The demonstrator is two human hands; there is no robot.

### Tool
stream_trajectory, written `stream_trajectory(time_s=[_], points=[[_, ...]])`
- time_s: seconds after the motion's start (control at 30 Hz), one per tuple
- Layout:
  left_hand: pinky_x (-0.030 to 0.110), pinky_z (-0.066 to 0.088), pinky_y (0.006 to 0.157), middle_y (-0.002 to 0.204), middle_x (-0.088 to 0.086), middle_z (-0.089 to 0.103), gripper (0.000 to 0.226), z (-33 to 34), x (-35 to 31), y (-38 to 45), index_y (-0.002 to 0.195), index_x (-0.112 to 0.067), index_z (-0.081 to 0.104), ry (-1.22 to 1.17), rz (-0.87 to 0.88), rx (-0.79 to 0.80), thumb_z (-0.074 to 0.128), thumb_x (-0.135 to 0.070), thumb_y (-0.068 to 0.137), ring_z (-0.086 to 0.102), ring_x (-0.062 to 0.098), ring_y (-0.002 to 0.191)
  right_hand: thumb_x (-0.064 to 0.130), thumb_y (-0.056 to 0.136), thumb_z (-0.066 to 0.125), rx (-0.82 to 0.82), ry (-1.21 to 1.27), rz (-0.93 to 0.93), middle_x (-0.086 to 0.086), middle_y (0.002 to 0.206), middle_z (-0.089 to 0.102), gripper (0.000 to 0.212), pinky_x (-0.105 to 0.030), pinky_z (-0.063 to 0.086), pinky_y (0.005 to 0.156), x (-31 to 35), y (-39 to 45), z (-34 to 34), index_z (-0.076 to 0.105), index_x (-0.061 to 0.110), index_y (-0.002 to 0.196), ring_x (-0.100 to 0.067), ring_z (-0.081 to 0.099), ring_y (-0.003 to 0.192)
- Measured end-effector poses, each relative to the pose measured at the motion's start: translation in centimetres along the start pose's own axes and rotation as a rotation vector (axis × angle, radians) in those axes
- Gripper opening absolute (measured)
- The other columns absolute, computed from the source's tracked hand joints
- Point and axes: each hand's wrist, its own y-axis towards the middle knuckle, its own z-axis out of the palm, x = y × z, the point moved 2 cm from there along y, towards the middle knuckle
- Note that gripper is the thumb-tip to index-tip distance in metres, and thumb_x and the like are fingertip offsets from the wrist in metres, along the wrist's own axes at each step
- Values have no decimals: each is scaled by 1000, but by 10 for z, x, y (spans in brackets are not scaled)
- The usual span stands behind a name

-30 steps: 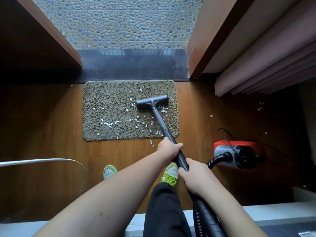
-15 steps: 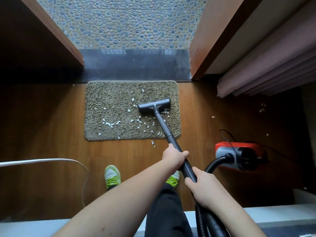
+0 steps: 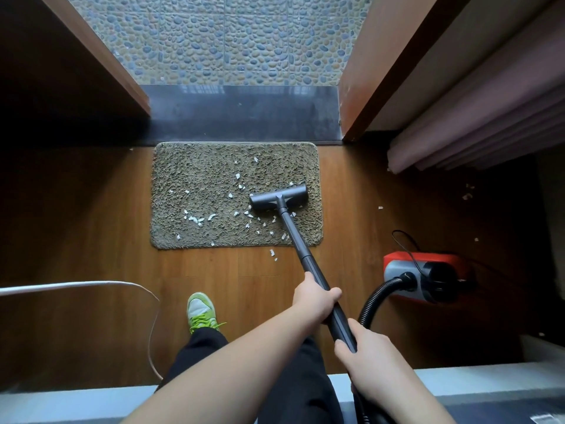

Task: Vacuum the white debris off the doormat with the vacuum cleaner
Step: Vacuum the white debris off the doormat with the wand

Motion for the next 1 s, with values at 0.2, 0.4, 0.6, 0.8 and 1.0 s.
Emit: stream_trajectory(time_s=[0.2, 0.4, 0.6, 0.8, 1.0], points=[[16, 37, 42, 127, 5, 57, 67, 6, 8, -7, 148, -17, 29, -6, -5, -14, 59, -35, 91, 56, 18, 88, 40, 99, 41, 3, 6, -2, 3, 106, 60, 41, -26, 52, 82, -6, -6, 4, 42, 29, 139, -14, 63, 88], [20, 51, 60, 136, 6, 51, 79, 16, 19, -12, 156, -19, 15, -13, -27, 14, 59, -34, 92, 59, 20, 100, 41, 100, 41, 19, -13, 12, 4, 113, 60, 45, -23, 50, 89, -13, -11, 9, 37, 29, 143, -12, 61, 100], [19, 49, 57, 132, 4, 53, 80, 15, 21, -10, 156, -21, 16, -46, -30, 5, 59, -35, 91, 59, 19, 96, 42, 98, 41, 23, -16, -2, 2, 109, 64, 42, -25, 51, 85, -17, -8, 13, 42, 31, 138, -13, 62, 95], [27, 52, 58, 116, 4, 57, 60, -4, 5, 9, 140, -15, 36, 7, 7, -41, 60, -35, 88, 60, 25, 94, 38, 93, 44, -32, 30, -61, 0, 84, 62, 12, -35, 57, 73, -2, 8, 4, 50, 28, 97, -22, 66, 76], [40, 58, 86, 114, 11, 62, 48, -25, -16, 30, 121, -14, 46, 2, 23, -74, 64, -37, 83, 64, 32, 102, 36, 94, 45, -85, -32, -99, 3, 81, 55, 17, -32, 37, 59, 26, 33, -9, 43, 24, 83, -19, 50, 72]])
